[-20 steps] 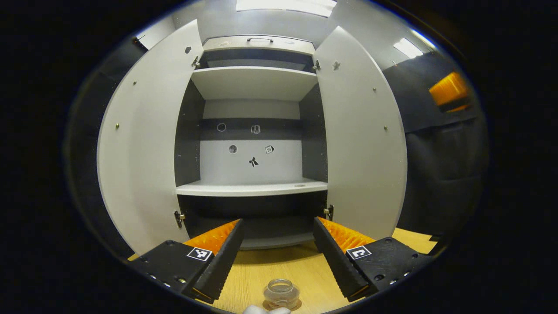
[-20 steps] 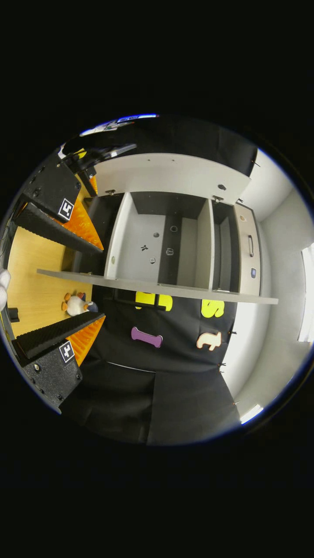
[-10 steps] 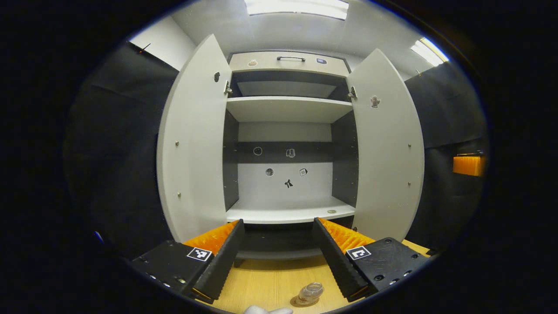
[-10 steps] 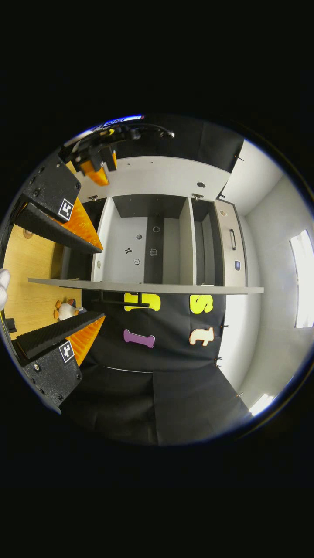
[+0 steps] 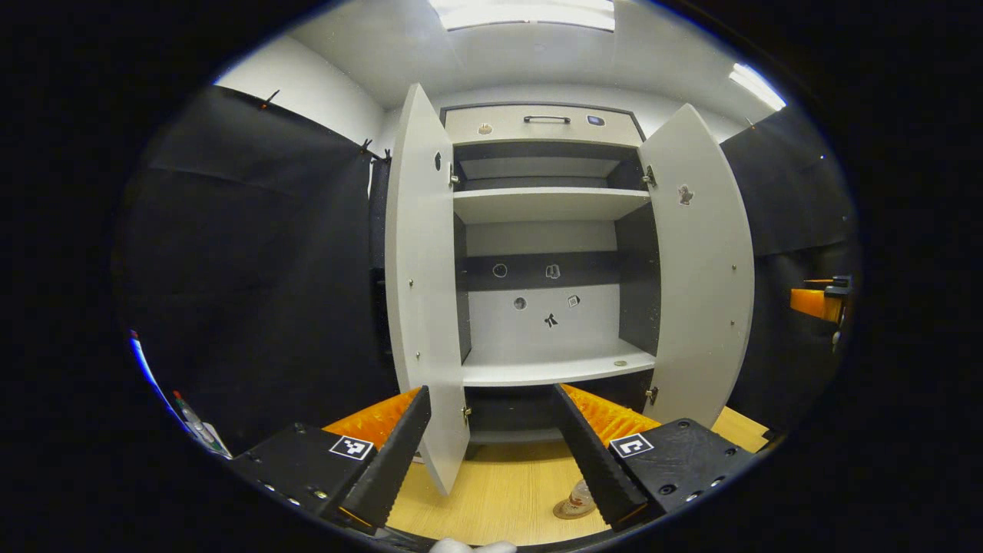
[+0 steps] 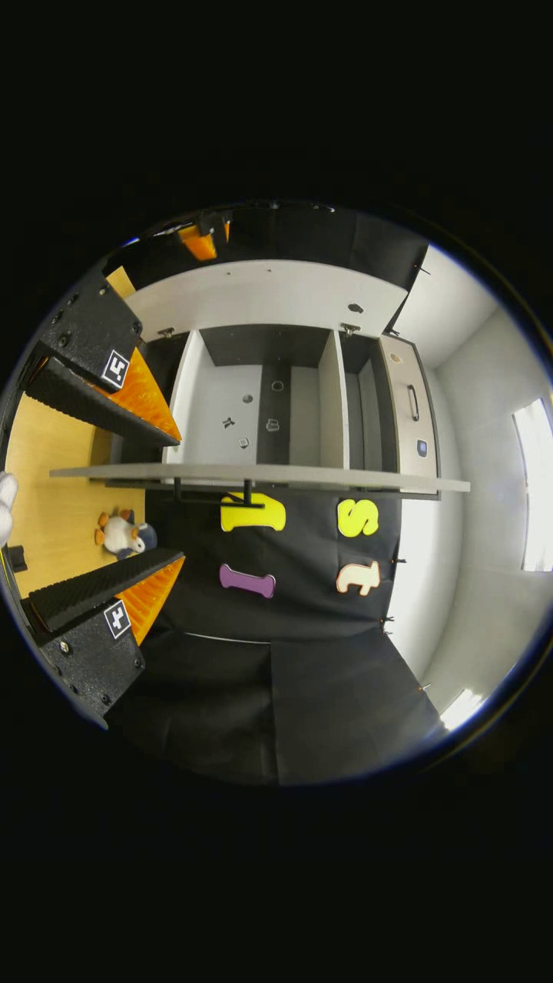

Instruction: Grasp the bottle in the cabinet with the left hand and place it on the coaster, then close the right door with the right hand and the left door with the left hand.

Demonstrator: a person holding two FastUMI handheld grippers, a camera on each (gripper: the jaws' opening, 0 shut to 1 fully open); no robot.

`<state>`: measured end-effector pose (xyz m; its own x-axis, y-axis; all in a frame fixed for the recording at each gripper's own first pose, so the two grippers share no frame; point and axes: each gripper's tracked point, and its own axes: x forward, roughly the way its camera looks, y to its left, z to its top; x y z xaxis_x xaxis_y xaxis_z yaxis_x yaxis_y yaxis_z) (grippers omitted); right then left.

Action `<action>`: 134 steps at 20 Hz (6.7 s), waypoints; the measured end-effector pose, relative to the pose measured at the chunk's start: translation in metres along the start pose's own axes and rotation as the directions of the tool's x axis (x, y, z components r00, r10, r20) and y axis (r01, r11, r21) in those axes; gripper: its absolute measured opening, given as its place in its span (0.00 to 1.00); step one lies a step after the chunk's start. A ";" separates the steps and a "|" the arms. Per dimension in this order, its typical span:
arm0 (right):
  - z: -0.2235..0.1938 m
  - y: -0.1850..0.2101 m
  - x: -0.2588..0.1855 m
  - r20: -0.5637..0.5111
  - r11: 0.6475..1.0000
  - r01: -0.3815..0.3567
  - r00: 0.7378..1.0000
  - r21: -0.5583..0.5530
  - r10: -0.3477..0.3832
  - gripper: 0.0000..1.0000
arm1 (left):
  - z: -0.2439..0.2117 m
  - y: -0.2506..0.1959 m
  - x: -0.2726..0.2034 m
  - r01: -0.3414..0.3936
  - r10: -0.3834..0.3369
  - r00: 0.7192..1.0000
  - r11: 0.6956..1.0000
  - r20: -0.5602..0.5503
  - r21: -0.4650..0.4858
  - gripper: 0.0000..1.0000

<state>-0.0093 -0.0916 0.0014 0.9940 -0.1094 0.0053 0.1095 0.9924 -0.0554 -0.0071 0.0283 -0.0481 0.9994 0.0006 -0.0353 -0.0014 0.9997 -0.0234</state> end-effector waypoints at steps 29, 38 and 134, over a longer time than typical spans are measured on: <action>0.019 0.028 0.124 -0.055 0.960 -0.278 0.958 0.040 0.280 0.81 | 0.012 -0.001 -0.074 -0.259 0.260 0.965 0.966 -0.027 0.019 0.96; 0.028 0.140 0.135 0.012 0.960 -0.274 0.962 0.064 0.274 0.81 | 0.003 0.049 -0.087 -0.240 0.241 0.970 0.970 -0.022 0.037 0.96; -0.024 0.096 -0.035 -0.055 0.995 -0.079 0.995 0.054 0.082 0.82 | -0.004 0.047 -0.040 -0.076 0.076 0.997 0.997 -0.013 0.018 0.96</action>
<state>-0.0332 0.0063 -0.0276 0.9981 -0.0301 -0.0541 0.0300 0.9995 -0.0013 -0.0474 0.0749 -0.0513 0.9958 0.0766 -0.0503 -0.0768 0.9970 -0.0022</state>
